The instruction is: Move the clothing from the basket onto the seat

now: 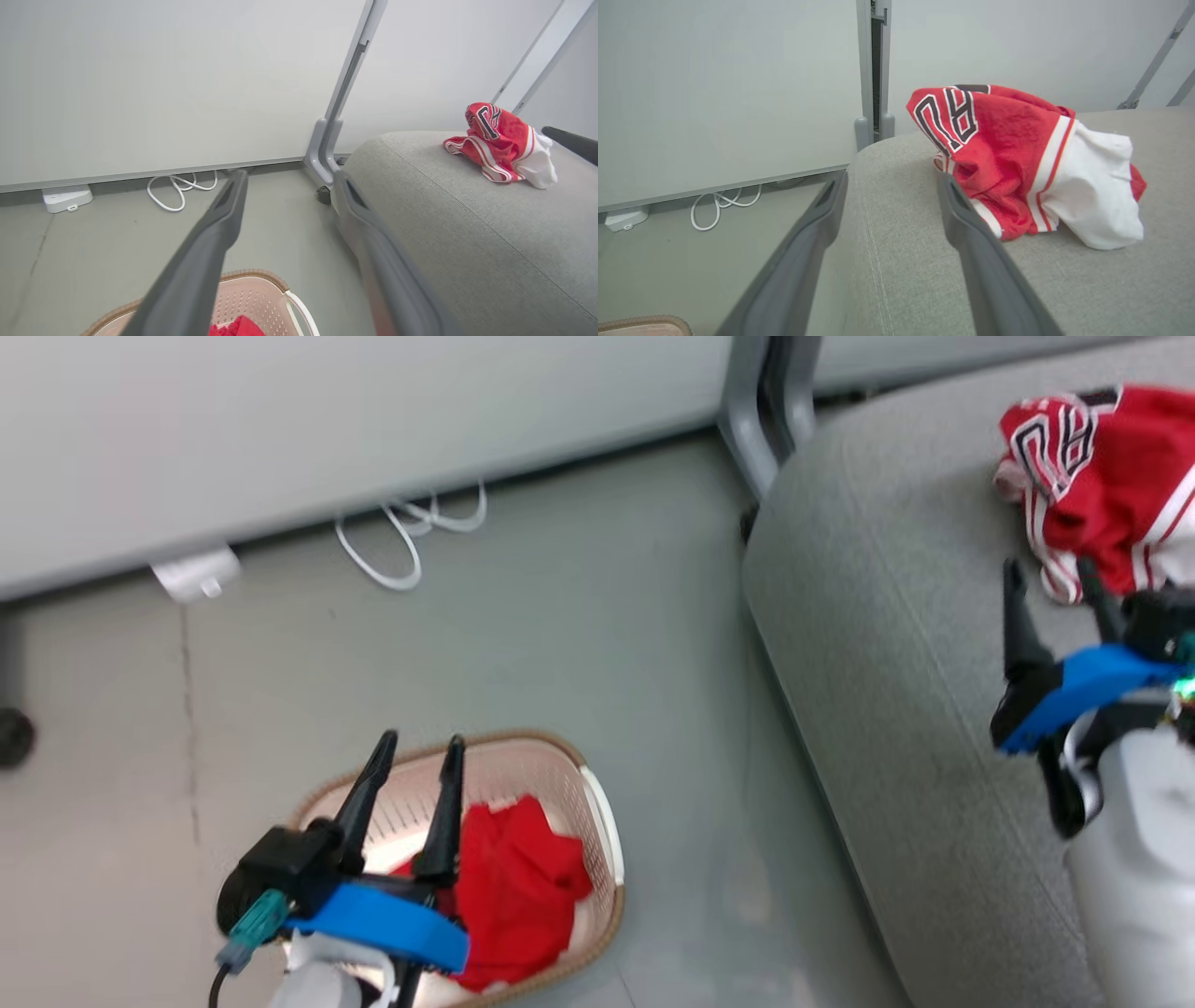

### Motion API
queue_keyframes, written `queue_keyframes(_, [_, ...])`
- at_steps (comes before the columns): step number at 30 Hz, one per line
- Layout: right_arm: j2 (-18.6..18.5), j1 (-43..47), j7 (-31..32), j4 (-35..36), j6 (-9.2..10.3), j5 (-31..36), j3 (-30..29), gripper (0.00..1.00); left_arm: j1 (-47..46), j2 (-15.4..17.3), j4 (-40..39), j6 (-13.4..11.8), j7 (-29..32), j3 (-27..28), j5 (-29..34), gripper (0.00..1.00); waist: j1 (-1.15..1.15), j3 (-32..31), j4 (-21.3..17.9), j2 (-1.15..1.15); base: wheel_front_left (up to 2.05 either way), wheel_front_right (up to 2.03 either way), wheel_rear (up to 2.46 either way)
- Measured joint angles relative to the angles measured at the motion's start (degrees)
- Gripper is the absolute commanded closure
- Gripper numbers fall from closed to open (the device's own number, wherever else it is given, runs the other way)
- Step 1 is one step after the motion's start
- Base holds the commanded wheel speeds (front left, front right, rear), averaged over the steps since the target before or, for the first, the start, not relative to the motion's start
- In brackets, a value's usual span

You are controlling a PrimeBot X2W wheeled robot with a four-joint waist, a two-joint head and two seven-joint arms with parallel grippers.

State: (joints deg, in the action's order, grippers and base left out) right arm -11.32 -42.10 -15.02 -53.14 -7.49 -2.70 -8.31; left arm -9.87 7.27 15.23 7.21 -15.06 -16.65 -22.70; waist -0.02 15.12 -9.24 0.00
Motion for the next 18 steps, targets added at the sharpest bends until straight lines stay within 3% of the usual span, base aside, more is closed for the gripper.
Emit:
queue_keyframes(7, [2.08, 13.64, 0.00, 13.67, 0.00, -4.16, 5.76, 0.00, 5.60, -1.40, 1.19, 0.01, 0.00, 7.23, 1.80, 0.00, -0.01, -8.57, 3.11, 0.00, 0.00, 0.00, 0.00])
queue_keyframes(18, [6.32, 28.98, 4.69, 31.87, 0.00, -4.95, 8.83, 0.00, 10.81, -1.93, 1.12, 0.01, 0.00, 14.96, 4.80, 0.00, 0.00, -15.07, 9.68, 0.00, 0.00, 0.00, 0.00])
